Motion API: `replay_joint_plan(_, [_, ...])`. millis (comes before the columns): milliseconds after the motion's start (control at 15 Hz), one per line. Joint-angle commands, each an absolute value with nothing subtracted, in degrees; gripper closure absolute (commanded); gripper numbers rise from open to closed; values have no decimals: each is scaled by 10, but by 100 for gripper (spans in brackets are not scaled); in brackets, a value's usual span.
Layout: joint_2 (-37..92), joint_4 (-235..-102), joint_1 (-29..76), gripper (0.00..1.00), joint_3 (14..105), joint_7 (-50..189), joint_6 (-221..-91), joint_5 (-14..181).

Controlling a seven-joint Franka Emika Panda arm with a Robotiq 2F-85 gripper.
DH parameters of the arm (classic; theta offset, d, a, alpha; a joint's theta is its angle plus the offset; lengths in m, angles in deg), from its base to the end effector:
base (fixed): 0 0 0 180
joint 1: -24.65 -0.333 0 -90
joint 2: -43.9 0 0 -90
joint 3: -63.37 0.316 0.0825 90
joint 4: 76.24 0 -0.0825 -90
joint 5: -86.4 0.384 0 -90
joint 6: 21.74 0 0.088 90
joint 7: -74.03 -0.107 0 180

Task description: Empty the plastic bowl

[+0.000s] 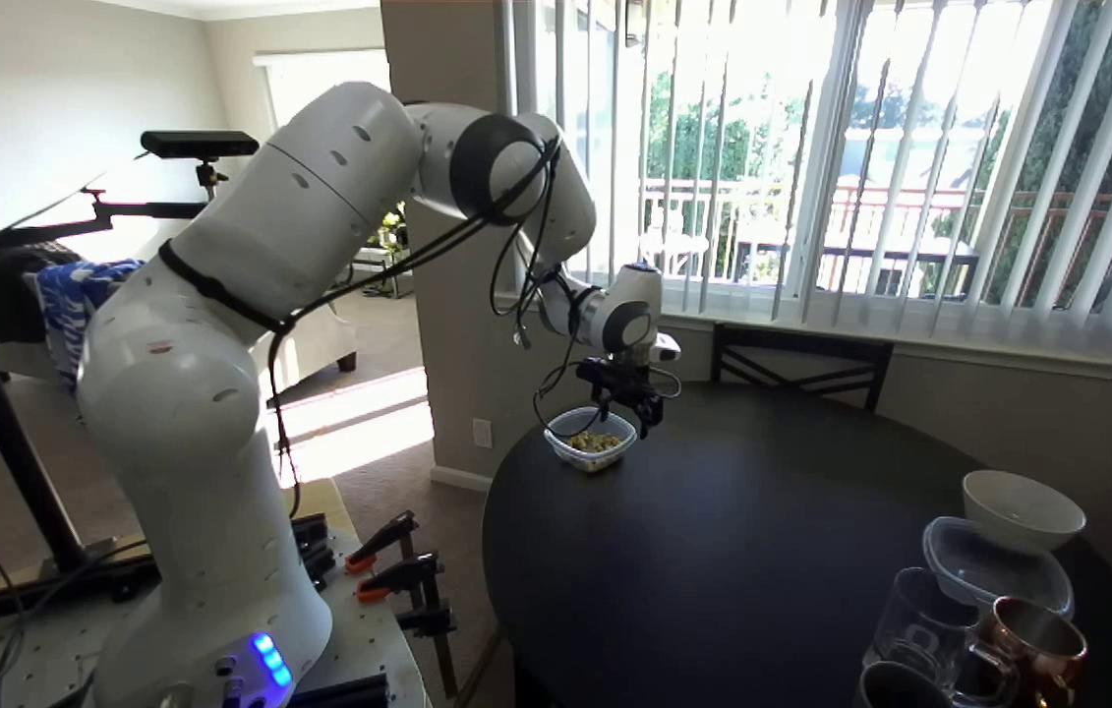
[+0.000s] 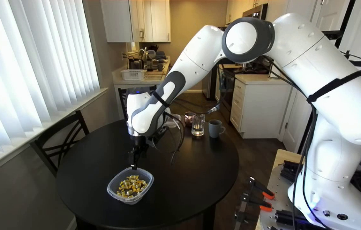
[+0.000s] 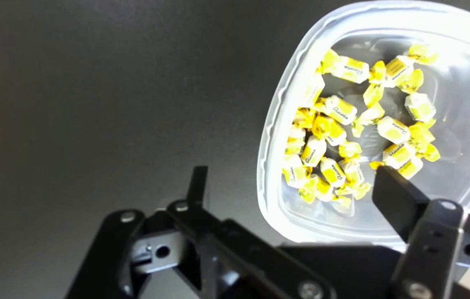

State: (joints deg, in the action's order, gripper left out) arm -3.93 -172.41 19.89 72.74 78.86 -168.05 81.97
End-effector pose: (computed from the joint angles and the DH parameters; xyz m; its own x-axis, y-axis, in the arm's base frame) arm 0.6580 0.1558 0.1246 0.9424 0.3292 0.0590 0.3328 -0.9404 -0.0701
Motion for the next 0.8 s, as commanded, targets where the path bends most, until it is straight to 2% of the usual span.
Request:
replay_joint_plan(0, [-81, -1694, 219, 0, 745, 824, -1698, 855])
replay_joint_plan(200, [-105, -1671, 221, 0, 747, 826, -1694, 862])
replay_joint_plan(267, [-111, -1666, 219, 25, 746, 825, -1696, 861])
replay_joint_plan(400, [-121, -1656, 220, 32, 750, 831, -1696, 860])
replay_joint_plan(733, [-127, -1650, 219, 66, 751, 829, -1697, 859])
